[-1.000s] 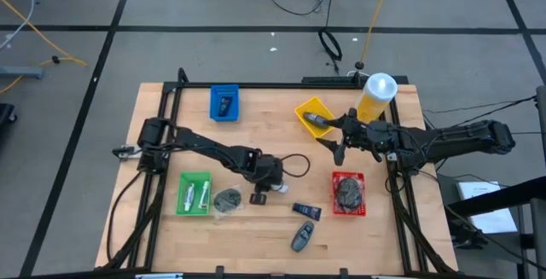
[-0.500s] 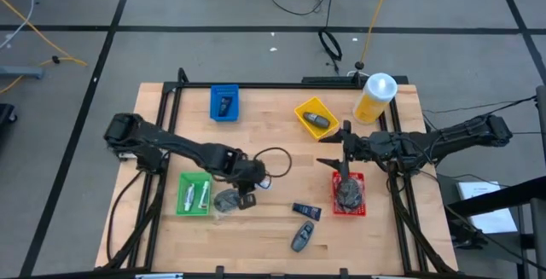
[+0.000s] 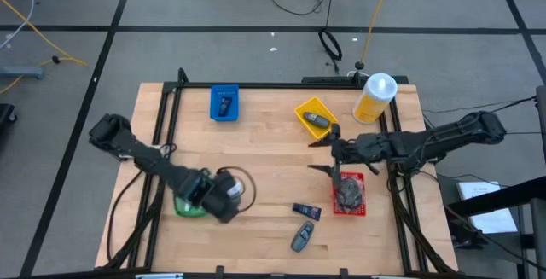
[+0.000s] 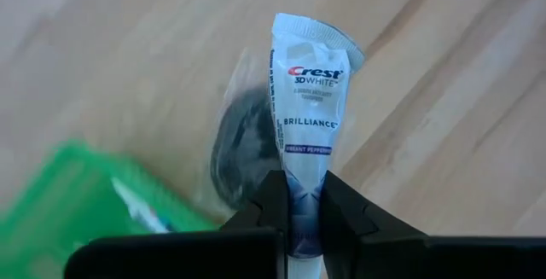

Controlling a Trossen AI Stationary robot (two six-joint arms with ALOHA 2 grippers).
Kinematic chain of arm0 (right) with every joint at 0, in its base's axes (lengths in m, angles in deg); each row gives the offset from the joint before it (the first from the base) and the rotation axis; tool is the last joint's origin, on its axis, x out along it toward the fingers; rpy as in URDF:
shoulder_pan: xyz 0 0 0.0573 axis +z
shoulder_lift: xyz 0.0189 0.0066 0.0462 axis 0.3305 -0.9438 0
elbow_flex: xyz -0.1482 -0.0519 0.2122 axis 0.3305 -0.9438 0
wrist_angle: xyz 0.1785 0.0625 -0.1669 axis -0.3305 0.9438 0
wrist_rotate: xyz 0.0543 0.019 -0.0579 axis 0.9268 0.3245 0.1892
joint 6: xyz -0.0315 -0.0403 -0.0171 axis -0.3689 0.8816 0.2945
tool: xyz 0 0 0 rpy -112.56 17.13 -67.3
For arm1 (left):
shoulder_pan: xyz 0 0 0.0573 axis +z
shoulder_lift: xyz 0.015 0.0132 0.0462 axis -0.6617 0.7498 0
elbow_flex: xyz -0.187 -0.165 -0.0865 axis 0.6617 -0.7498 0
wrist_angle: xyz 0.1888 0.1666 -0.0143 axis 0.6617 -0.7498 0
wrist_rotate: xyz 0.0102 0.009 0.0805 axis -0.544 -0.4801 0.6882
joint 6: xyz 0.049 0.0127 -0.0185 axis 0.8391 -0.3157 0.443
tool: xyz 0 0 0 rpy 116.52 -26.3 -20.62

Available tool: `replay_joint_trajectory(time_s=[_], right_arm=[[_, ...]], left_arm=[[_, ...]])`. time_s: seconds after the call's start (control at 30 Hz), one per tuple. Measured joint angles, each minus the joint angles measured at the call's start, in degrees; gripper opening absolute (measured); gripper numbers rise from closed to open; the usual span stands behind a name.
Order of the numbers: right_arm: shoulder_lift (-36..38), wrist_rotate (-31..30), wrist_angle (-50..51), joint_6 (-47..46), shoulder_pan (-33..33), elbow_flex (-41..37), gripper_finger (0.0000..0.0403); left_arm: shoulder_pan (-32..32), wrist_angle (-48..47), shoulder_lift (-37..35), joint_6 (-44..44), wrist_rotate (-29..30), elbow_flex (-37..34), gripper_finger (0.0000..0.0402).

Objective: Pick & Place Travel size toiletries
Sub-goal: Put the white toothpaste into the green bin

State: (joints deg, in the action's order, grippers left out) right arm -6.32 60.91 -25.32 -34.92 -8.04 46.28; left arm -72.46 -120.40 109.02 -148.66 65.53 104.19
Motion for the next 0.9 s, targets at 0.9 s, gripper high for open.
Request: replay_joint_trajectory(time_s=[0.9], right_arm=[[-20.0, 1.6, 4.2, -20.7, 7.8, 6.3, 0.0281]], left_arm=[[-19.3, -17.9, 0.0, -63.6, -1.2, -5.7, 0.0028]])
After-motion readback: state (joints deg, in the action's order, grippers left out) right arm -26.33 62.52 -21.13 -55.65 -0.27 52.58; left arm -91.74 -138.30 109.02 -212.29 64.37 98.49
